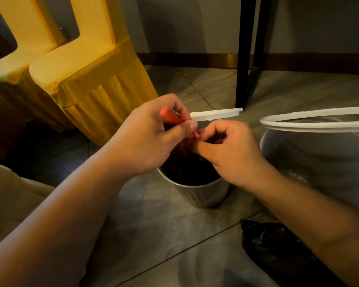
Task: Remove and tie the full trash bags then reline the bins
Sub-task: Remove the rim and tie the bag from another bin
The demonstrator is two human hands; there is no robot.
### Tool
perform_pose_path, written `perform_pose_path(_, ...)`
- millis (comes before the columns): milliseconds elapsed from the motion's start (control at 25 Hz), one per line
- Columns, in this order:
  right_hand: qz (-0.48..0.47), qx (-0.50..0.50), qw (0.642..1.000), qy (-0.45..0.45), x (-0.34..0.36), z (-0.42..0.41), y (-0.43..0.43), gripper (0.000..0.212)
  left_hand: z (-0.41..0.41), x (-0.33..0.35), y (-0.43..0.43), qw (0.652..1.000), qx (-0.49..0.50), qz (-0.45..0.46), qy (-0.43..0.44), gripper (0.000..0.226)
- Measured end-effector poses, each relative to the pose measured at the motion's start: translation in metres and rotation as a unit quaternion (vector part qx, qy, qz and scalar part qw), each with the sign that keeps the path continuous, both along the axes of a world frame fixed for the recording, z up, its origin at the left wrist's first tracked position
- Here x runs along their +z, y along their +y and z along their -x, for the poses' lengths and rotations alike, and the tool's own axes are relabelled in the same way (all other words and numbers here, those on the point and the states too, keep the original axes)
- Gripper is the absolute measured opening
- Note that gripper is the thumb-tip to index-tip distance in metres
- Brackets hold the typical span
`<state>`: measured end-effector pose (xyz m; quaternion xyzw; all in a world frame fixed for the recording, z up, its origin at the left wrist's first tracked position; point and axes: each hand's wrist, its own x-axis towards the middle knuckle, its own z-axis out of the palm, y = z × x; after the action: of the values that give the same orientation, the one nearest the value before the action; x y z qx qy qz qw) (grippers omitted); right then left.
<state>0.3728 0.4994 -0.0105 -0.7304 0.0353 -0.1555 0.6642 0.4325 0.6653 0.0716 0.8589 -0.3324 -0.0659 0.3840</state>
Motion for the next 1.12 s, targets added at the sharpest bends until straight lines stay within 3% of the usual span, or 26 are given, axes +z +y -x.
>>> perform_pose_path(160, 0.046, -0.023, 0.998, -0.021, -0.008, -0.004, 0.003, 0.03, 0.012, -0.003, 0.009, 0.998, 0.02, -0.009, -0.057, 0.016)
perform_pose_path(280, 0.095, 0.005, 0.995, -0.035, -0.008, -0.006, 0.004, 0.027, 0.019, -0.009, 0.016, 0.998, 0.031, 0.044, -0.014, 0.014)
perform_pose_path(600, 0.206, -0.042, 0.974, -0.08, -0.007, -0.001, -0.003, 0.027, 0.032, -0.025, 0.024, 0.988, 0.03, 0.139, 0.055, 0.014)
perform_pose_path(840, 0.031, 0.048, 0.992, -0.108, -0.008, 0.007, -0.015, 0.033, 0.03, -0.029, 0.023, 0.991, 0.067, 0.119, 0.009, 0.012)
perform_pose_path(960, -0.034, 0.001, 0.992, -0.12, 0.002, 0.01, -0.025, 0.02, 0.032, -0.033, 0.021, 0.986, 0.071, 0.152, 0.004, 0.01)
perform_pose_path(1120, -0.152, -0.057, 0.981, -0.107, 0.018, 0.016, -0.039, 0.019, 0.033, -0.043, 0.022, 0.972, 0.097, 0.2, 0.078, 0.008)
